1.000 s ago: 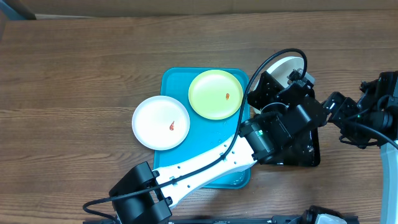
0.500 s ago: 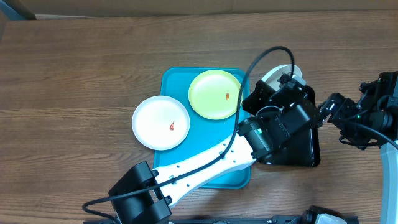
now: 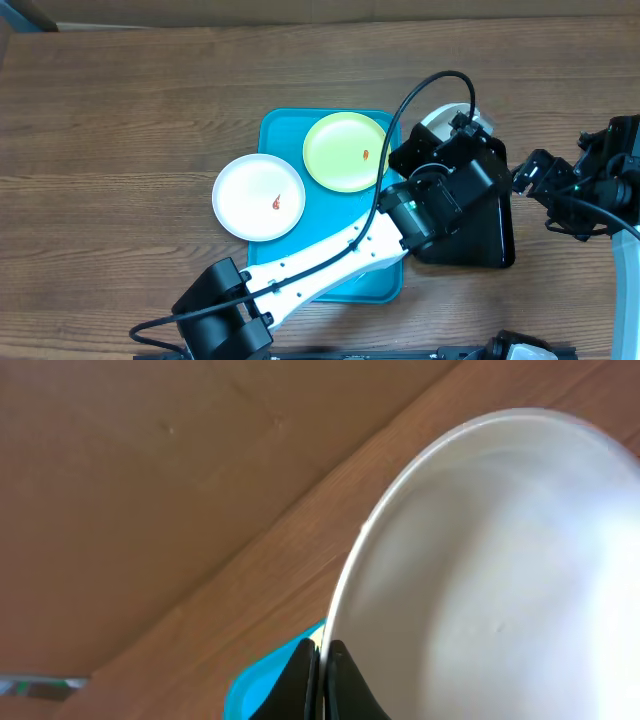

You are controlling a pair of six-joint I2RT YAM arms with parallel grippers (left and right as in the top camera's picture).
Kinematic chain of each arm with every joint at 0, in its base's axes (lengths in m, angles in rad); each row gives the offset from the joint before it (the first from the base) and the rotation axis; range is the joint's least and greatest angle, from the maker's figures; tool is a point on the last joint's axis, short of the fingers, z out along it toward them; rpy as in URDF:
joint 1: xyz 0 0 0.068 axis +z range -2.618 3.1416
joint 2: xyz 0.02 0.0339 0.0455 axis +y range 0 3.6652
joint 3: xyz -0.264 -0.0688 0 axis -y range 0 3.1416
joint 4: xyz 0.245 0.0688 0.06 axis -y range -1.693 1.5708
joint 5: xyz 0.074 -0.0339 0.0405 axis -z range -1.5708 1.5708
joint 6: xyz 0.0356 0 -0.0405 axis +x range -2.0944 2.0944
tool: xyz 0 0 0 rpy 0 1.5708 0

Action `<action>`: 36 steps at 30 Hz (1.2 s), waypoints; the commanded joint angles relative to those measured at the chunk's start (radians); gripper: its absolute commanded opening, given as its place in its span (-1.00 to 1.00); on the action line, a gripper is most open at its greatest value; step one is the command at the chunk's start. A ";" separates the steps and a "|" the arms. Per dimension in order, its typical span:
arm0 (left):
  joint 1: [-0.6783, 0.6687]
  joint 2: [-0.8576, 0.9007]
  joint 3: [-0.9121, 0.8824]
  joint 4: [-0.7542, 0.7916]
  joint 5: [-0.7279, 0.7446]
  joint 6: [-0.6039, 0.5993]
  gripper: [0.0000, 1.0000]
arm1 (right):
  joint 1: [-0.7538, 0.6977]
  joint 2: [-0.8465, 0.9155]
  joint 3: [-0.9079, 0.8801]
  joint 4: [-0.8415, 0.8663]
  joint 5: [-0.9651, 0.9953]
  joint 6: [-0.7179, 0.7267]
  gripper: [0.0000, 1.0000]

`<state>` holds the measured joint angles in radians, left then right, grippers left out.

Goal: Clean dirty plates on tray and stack at the side
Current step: 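Lift the white plate with the left gripper and set it left of tray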

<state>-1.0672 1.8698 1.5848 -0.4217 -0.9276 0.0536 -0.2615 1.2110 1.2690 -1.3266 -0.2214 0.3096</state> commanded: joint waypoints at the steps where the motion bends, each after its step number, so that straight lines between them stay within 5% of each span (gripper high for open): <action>1: -0.009 -0.033 0.023 0.010 -0.019 0.090 -0.92 | -0.003 -0.004 0.007 0.003 -0.005 -0.011 0.89; 2: -0.002 -0.032 0.023 0.028 -0.150 -0.033 -0.92 | -0.003 -0.004 0.007 0.000 -0.005 -0.011 0.89; 3: -0.002 -0.033 0.023 0.027 -0.111 -0.056 -0.92 | -0.003 -0.004 0.007 0.000 -0.005 -0.011 0.89; 4: -0.006 -0.034 0.023 0.025 0.000 0.064 -0.92 | -0.003 -0.004 0.007 0.003 -0.005 -0.011 0.89; 5: -0.007 -0.034 0.023 0.024 -0.047 0.115 -0.92 | -0.003 -0.004 0.007 0.005 -0.005 -0.011 0.89; 7: -0.011 -0.035 0.023 0.032 -0.050 -0.028 -0.92 | -0.003 -0.004 0.007 0.002 -0.005 -0.011 0.89; 9: -0.016 -0.041 0.024 0.002 0.035 -0.023 -0.92 | -0.003 -0.004 0.007 0.000 -0.005 -0.011 0.89; 11: -0.003 -0.057 0.026 -0.063 0.040 -0.208 -0.92 | -0.003 -0.004 0.007 -0.010 -0.005 -0.011 0.89; 14: 0.069 -0.129 0.034 -0.201 0.253 -0.426 -0.92 | -0.003 -0.004 0.007 -0.018 -0.005 -0.011 0.89; 19: 0.353 -0.364 0.034 -0.463 0.584 -0.575 -0.92 | -0.003 -0.004 0.007 -0.018 -0.005 -0.011 0.89; 27: 0.954 -0.525 0.021 -0.885 0.660 -0.569 -0.91 | -0.003 -0.004 0.007 -0.011 -0.005 -0.011 0.89; 31: 1.259 -0.518 -0.104 -0.832 0.802 -0.496 -0.91 | -0.003 -0.004 0.007 -0.011 -0.005 -0.011 0.89; 36: 1.457 -0.499 -0.278 -0.686 0.856 -0.468 -0.92 | -0.003 -0.004 0.007 -0.011 -0.005 -0.011 0.89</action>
<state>0.3004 1.3605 1.4033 -1.1687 -0.1589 -0.4557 -0.2623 1.2110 1.2690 -1.3430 -0.2218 0.3096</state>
